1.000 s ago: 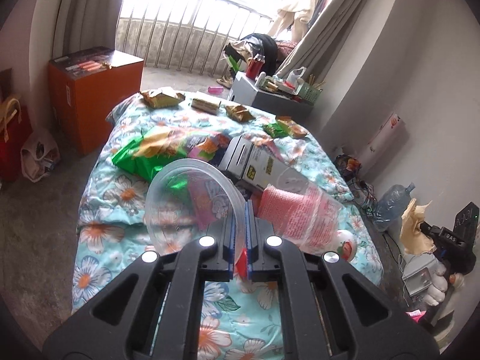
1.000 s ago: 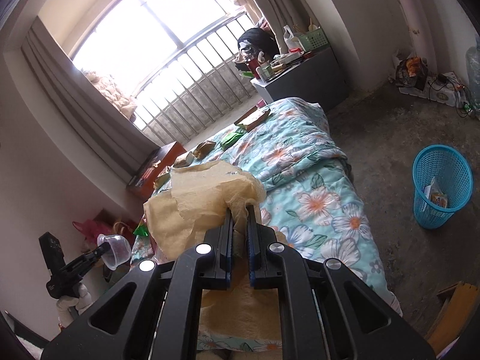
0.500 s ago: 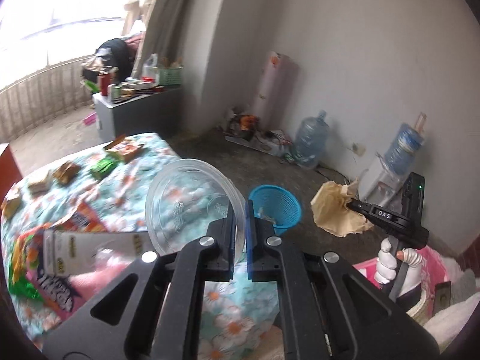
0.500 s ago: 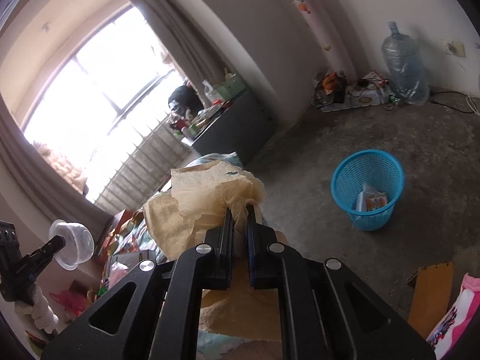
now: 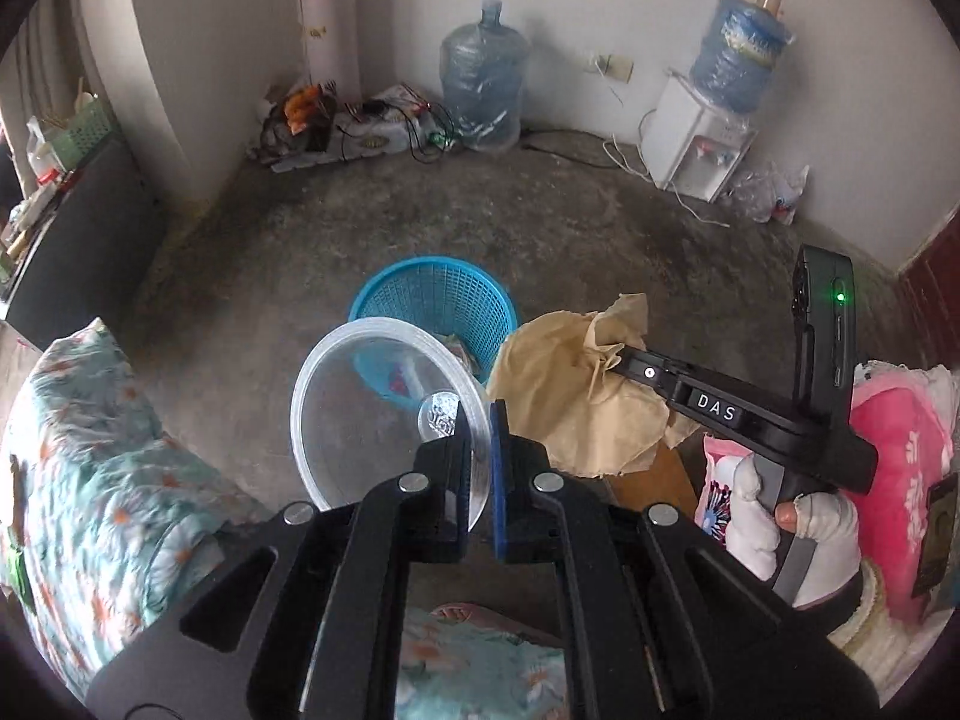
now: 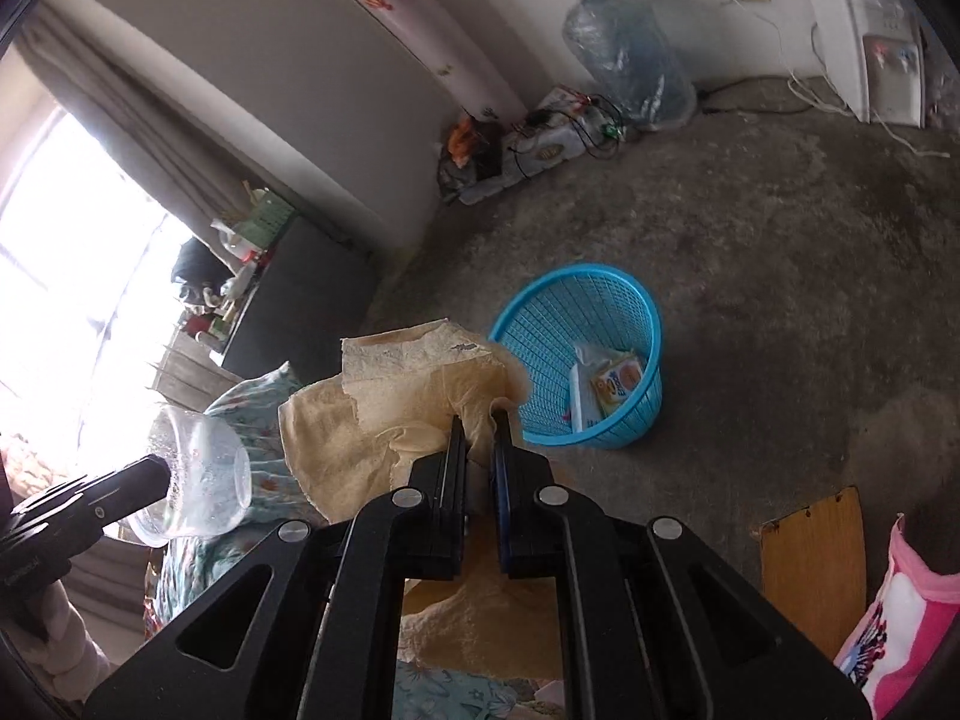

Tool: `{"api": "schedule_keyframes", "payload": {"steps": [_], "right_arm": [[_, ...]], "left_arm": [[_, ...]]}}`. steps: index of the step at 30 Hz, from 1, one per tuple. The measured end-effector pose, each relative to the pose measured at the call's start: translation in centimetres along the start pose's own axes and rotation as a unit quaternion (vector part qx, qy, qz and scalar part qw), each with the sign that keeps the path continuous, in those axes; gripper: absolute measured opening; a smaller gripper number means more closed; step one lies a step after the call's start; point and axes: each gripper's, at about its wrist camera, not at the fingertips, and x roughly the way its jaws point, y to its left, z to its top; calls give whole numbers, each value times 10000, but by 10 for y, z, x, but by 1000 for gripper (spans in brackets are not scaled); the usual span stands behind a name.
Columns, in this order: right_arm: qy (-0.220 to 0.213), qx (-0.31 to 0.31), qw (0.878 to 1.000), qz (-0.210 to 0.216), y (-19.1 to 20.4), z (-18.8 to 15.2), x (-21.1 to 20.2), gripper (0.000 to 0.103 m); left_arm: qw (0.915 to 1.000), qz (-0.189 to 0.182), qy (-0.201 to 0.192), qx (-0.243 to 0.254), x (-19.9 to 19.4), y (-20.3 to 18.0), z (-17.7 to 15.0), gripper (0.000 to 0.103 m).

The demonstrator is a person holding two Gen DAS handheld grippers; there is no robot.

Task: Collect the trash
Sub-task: 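Carry the cup and tissue over the blue wastebasket and open both tools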

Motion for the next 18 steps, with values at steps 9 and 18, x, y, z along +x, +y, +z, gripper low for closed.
{"api": "schedule_keyframes", "payload": {"steps": [9,18], "right_arm": [[1043,612,9925,-152,-46,57,135,9],[1521,1105,9811,-465,-89,82,222,38]], "left_arm": [[9978,-61,646,-137,146,15,52,4],[9975,56,322,-621,207,31,69,45]]}}
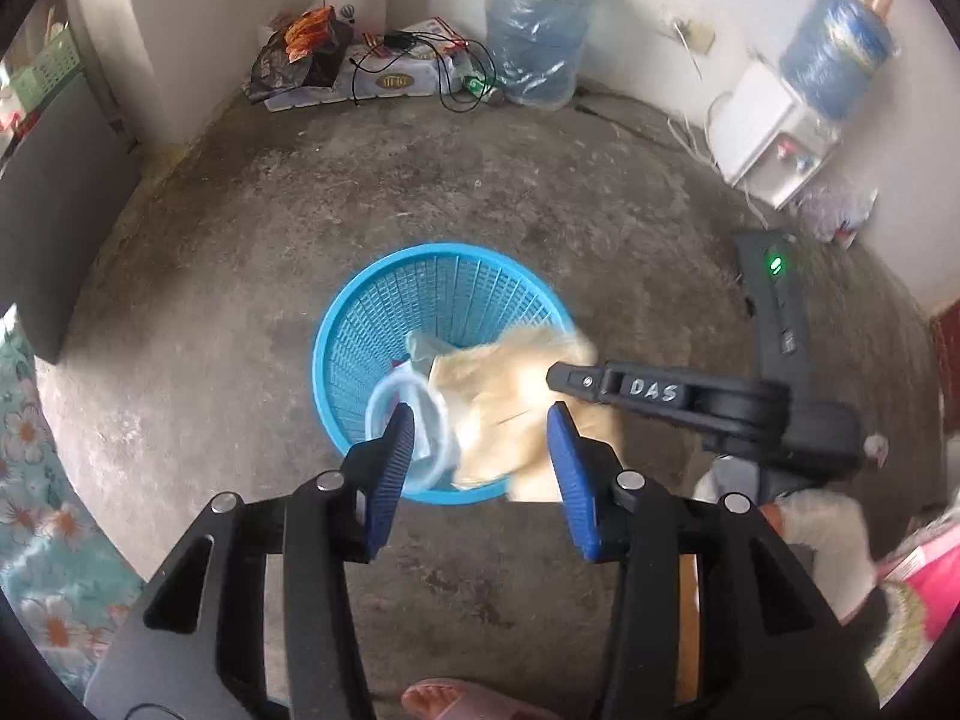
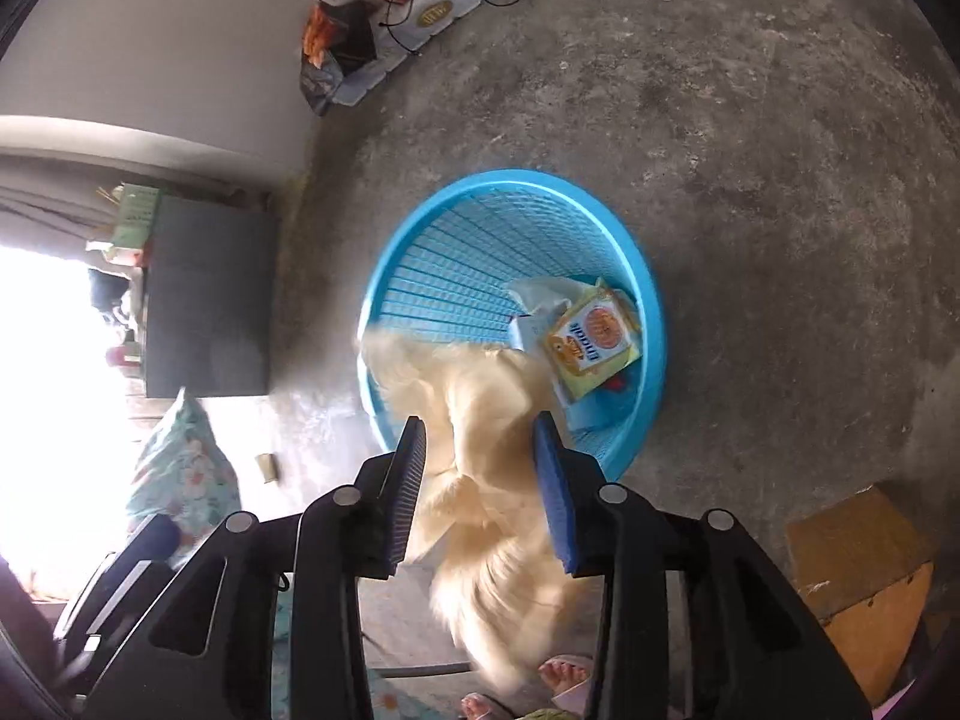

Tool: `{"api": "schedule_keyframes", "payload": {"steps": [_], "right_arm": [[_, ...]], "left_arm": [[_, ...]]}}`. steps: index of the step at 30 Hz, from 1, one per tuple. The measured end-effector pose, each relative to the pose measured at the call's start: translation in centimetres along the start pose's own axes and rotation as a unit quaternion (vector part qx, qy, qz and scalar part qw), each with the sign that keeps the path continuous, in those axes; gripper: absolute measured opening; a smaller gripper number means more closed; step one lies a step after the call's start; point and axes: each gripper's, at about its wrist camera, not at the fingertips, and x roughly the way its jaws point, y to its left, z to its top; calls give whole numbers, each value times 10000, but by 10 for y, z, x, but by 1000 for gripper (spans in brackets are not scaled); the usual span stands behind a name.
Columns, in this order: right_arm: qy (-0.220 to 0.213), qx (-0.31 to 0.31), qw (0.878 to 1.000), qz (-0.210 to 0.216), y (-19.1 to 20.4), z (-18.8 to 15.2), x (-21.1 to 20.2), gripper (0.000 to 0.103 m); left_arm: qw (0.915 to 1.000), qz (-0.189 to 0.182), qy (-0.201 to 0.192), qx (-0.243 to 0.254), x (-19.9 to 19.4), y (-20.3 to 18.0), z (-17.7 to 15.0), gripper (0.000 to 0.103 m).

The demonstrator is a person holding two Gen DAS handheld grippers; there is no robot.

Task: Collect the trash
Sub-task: 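Carry the cup and tissue over the blue wastebasket and open both tools, then move both tools back over the bed toward the remaining trash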

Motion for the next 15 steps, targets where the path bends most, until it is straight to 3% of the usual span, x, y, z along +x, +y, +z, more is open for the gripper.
{"api": "schedule_keyframes", "payload": {"steps": [7,12,15], "right_arm": [[-494,299,9980,249,-22,-20,-25,38],[-990,0,9947,268,-8,-66,-77,39],[-1427,-375,9888,205,12,-105,-118,51]], "left_arm": [[9993,-228,-286,34,-40,1,3,47],[9957,-591,-688,185,-108,-5,-10,62],[9933,-759,-862,135,-156,0,-28,69]]}}
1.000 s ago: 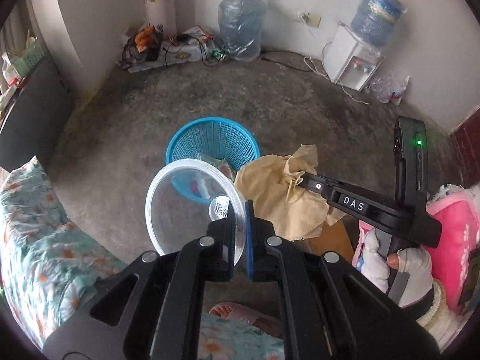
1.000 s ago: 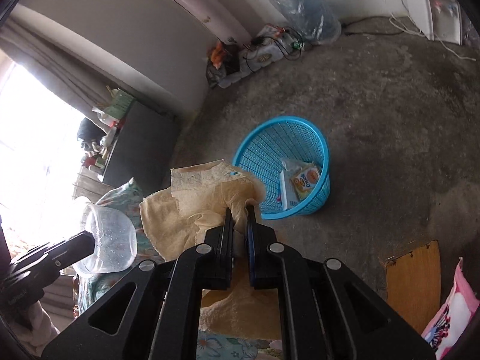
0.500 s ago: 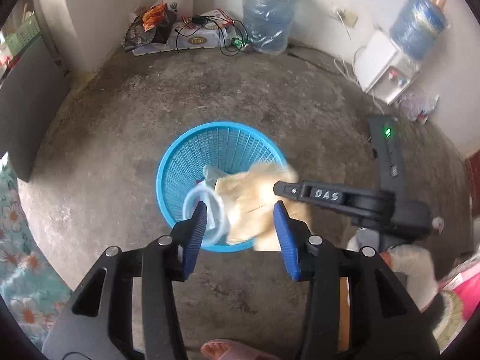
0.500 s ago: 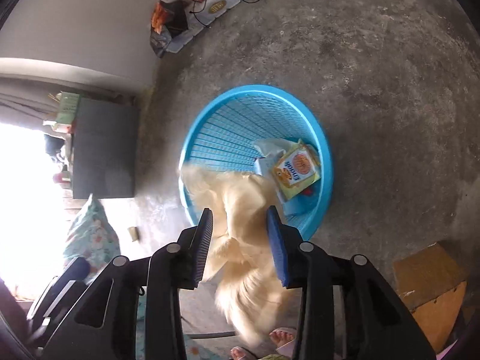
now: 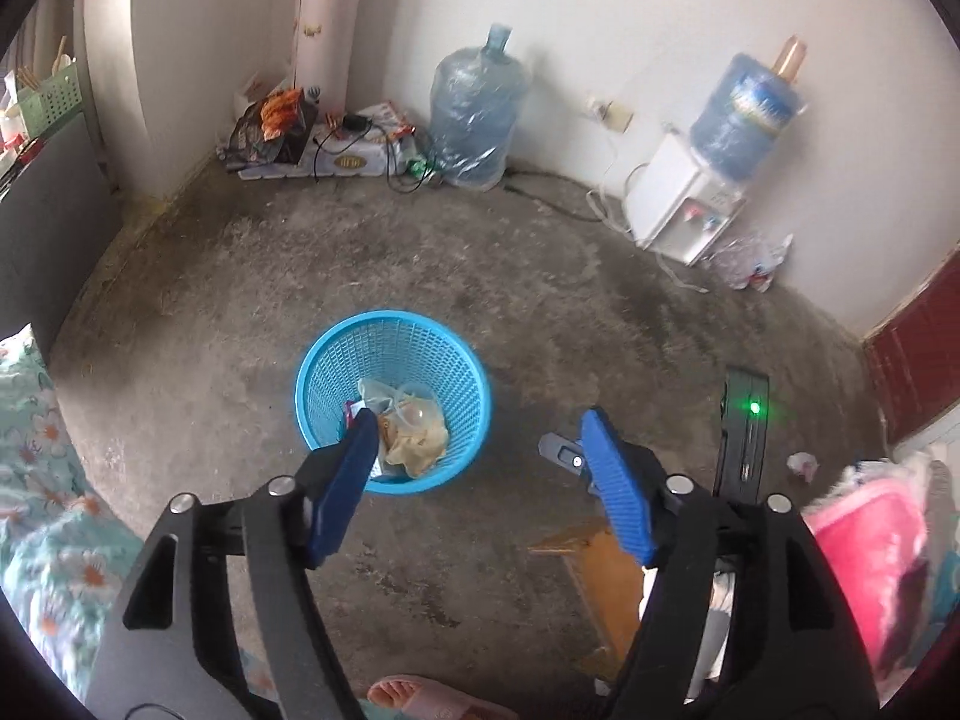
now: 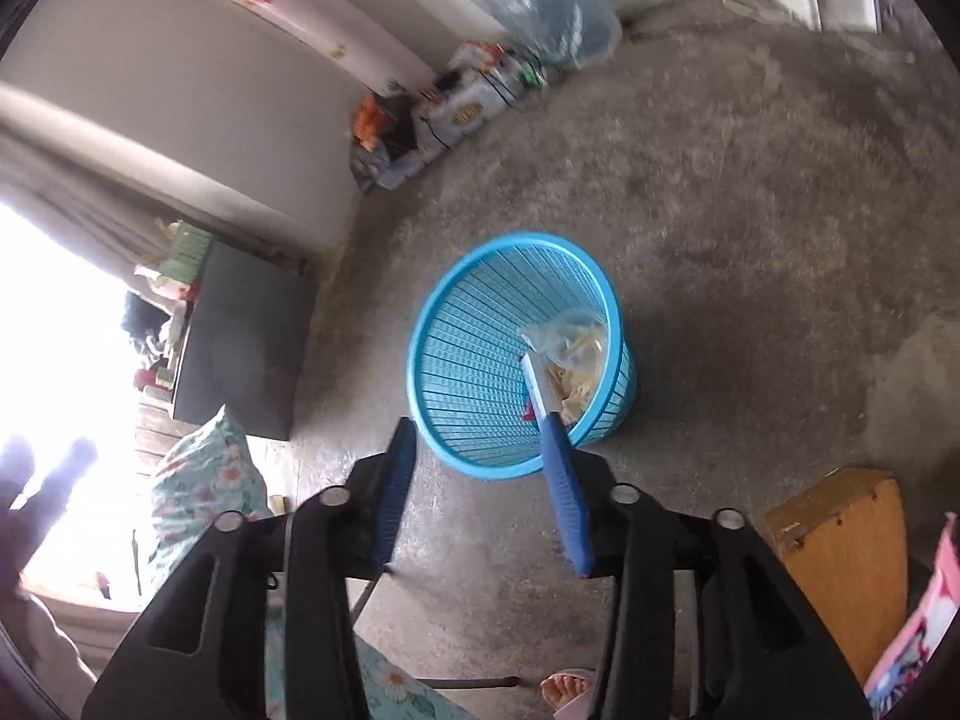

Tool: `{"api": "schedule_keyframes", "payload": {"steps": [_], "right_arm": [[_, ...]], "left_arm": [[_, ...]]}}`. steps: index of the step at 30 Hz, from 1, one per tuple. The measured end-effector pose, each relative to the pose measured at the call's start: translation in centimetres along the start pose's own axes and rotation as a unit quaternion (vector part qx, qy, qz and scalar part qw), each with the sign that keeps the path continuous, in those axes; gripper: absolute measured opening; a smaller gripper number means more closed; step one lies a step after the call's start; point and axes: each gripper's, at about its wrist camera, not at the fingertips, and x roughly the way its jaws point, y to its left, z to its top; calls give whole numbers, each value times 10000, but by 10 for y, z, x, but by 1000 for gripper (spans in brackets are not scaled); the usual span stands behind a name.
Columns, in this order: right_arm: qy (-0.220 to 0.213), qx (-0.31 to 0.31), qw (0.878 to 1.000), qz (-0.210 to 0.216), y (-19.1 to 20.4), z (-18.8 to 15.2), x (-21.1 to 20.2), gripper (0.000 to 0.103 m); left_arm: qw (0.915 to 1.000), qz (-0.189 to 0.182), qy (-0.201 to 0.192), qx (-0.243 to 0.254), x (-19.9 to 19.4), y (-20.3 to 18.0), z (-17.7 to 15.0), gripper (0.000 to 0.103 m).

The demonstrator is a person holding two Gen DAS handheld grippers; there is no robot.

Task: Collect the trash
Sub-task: 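Move both tools back over the bed toward the remaining trash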

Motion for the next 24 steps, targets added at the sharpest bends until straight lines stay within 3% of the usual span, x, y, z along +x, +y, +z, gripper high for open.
{"api": "schedule_keyframes", "payload": {"steps": [6,12,19,24], "right_arm": [[-820,-1310,9879,116,68,-53,-99,74],[-1706,-2441,9540,345,135,-95,-176,95],[-2073,-3324,9174,703,181,-151,-219,96],[-1624,-3543,9109,1355,206,-178,-232,96]], "left_arm": [[9977,106,-640,-190,-126,2,-43,79],[9819,338,-1744,-652,-263,8,-117,86],[9396,1217,-2910,-1329,-393,13,-236,89],[9054,1739,-3185,-2203,-446,29,-323,89]]}}
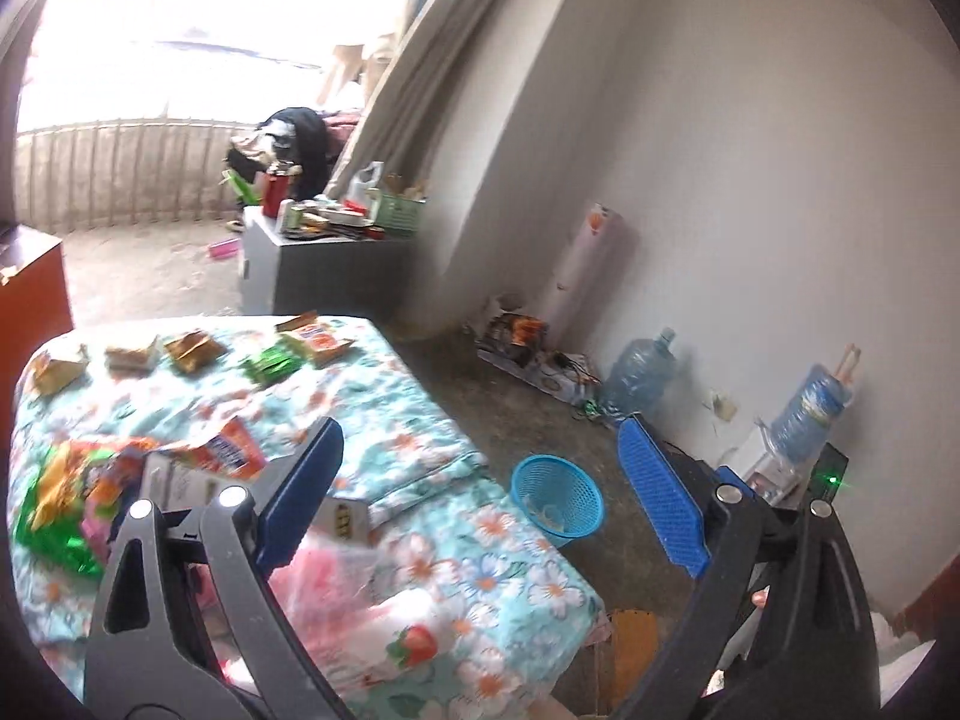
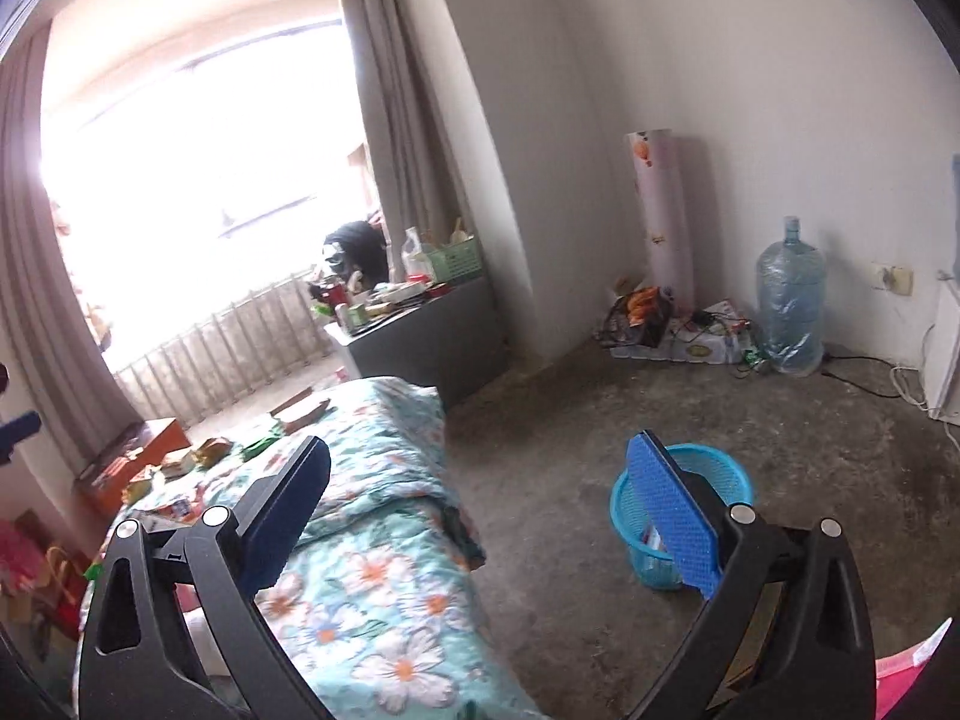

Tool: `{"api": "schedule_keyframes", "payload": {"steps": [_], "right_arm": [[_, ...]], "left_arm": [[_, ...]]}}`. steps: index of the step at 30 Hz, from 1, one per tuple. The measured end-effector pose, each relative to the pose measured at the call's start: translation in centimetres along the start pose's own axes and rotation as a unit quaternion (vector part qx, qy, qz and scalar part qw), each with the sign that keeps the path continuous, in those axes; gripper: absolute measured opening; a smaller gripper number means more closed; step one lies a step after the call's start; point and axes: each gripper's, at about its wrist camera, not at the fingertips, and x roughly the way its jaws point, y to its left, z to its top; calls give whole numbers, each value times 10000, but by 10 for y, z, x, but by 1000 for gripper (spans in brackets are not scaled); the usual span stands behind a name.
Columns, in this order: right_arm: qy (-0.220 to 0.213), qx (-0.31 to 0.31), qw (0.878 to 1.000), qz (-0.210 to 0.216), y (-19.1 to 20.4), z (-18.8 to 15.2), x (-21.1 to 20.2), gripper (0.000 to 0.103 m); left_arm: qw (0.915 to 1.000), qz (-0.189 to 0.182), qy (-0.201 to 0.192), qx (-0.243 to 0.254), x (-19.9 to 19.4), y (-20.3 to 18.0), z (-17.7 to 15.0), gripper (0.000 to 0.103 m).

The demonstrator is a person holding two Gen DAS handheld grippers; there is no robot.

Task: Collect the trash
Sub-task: 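Move both tools back over the bed toward the remaining trash, then grasp the clear plastic bag with the left tool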

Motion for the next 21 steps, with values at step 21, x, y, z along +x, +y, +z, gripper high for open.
{"api": "schedule_keyframes", "payload": {"steps": [21], "right_arm": [[1780,28,9671,1819,97,-46,32,96]], "left_arm": [[9960,621,95,-630,-31,77,-102,89]]}}
